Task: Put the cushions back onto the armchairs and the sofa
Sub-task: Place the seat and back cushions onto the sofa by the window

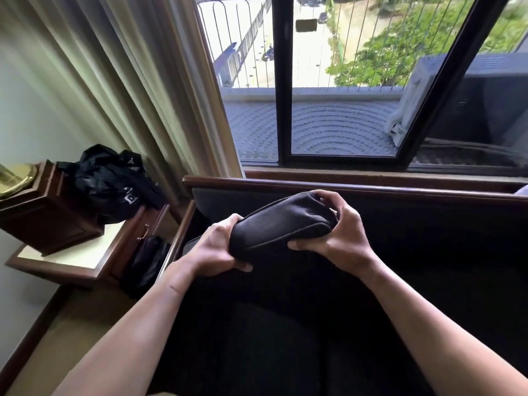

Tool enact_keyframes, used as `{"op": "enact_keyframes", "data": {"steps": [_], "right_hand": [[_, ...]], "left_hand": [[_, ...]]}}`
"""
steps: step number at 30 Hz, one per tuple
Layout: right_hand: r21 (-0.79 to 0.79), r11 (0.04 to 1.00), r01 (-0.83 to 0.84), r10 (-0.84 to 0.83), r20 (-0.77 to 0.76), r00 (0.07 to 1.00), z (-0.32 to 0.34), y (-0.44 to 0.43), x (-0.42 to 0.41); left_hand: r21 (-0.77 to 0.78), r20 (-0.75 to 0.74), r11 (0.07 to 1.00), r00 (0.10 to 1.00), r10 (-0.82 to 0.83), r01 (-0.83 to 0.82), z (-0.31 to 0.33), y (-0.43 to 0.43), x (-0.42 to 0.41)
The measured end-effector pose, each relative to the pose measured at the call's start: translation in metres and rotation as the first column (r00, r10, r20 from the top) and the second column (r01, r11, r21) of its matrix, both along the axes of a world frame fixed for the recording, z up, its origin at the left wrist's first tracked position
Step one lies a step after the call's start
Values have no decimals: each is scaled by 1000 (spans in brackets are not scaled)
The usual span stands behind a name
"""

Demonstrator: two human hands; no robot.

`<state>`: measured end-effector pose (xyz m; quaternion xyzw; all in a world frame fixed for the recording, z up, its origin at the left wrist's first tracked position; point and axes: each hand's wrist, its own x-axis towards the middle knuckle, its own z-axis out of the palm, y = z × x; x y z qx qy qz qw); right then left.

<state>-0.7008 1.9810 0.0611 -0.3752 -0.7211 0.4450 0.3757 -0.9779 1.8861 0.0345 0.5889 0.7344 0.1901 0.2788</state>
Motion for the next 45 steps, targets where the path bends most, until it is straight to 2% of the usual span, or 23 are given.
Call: {"op": "enact_keyframes", "data": {"steps": [2,6,11,14,17,19,22,26,29,37,45], "right_hand": [[48,999,0,-5,102,995,0,-8,-20],[127,990,-69,19,357,934,-47,-39,-57],[209,967,-144,16,517,856,-93,-46,-91],[175,954,-242,58,687,725,-118,-33,-71],[96,967,-236,58,819,571,-153,-17,-12],[57,976,-208,51,876,479,-168,-10,28],[52,976,-211,40,912,409,-180,-4,61],[95,965,-243,10,918,397,-188,-5,51],[116,958,-261,-3,918,397,-188,-12,25],[161,961,-225,-60,915,398,-178,-5,-14],[258,932,-254,-151,915,375,-147,43,-60]], "left_hand": [[-44,69,998,996,49,-46,-21,-9,-7],[-122,84,991,995,62,-51,-74,-32,0],[-62,214,975,951,223,-215,-101,-41,9],[-10,238,967,939,250,-255,-100,-38,-1],[98,219,963,950,224,-250,-87,-31,-12],[135,154,967,969,195,-216,-82,-30,-23],[29,25,986,986,162,-163,-82,-34,-41],[-188,-236,976,969,68,-114,-95,-36,-58],[-233,-367,966,930,22,-114,-111,-40,-76],[-50,-229,995,971,71,-84,-129,-35,-127],[21,-201,999,978,53,-49,-115,9,-184]]}}
